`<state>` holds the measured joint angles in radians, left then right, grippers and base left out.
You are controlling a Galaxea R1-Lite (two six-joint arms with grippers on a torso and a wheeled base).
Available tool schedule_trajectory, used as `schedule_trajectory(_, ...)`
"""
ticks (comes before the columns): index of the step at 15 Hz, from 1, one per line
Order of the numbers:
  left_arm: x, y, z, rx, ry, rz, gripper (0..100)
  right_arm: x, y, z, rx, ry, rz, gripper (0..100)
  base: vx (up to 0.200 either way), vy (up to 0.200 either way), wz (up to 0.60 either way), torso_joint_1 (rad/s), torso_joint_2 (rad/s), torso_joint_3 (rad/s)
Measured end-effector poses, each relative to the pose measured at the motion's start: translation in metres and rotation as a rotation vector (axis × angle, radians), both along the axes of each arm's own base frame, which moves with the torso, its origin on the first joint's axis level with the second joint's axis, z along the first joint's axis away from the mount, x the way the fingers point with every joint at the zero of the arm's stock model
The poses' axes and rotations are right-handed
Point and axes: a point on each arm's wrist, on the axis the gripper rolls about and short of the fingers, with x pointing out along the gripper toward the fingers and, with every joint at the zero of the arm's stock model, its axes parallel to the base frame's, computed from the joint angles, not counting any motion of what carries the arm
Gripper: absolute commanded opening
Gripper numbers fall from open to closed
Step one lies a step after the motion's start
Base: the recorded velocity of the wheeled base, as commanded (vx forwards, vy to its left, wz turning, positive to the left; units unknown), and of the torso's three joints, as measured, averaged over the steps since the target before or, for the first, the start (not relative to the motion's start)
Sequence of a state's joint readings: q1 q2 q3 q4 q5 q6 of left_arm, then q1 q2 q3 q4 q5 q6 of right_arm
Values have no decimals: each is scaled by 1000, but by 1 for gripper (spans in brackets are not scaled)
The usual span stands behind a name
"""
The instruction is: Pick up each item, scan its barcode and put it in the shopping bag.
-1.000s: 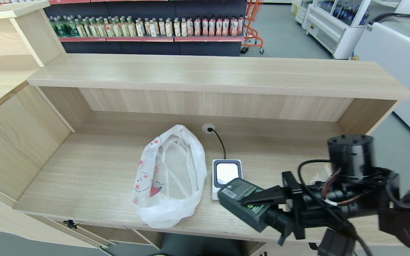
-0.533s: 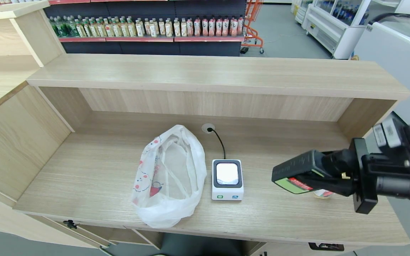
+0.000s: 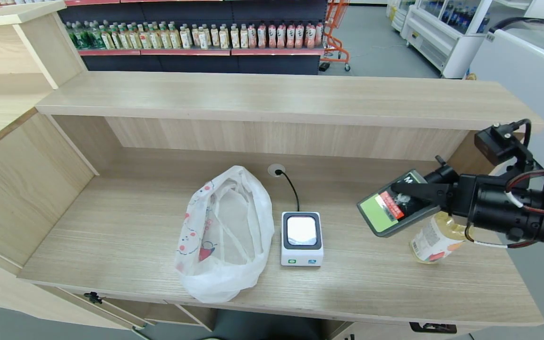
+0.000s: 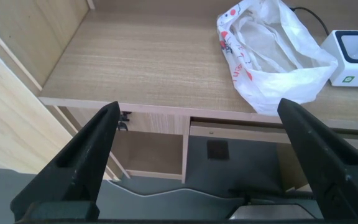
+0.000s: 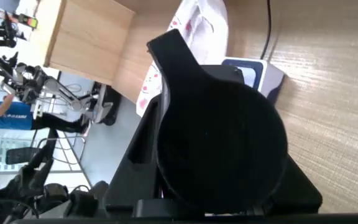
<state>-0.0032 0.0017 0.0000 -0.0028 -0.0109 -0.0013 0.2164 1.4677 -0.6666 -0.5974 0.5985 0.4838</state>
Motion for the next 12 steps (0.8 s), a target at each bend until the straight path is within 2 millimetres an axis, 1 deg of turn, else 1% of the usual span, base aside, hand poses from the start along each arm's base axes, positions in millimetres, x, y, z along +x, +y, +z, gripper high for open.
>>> schedule_trajectory(2, 0, 0, 0, 0, 0, 0, 100, 7, 2, -8, -13, 22, -28, 0, 0, 0, 0, 0, 0, 0)
schedule_trajectory(5, 0, 0, 0, 0, 0, 0, 100, 17, 7, -14, -26, 5, -24, 0, 0, 0, 0, 0, 0, 0)
schedule_trajectory(9, 0, 0, 0, -1, 0, 0, 100, 19, 14, -23, -58, 13, 10, 0, 0, 0, 0, 0, 0, 0)
schedule_trajectory(12, 0, 0, 0, 0, 0, 0, 100, 21, 19, -29, -87, 10, 31, 0, 0, 200, 0, -6, 2, 2)
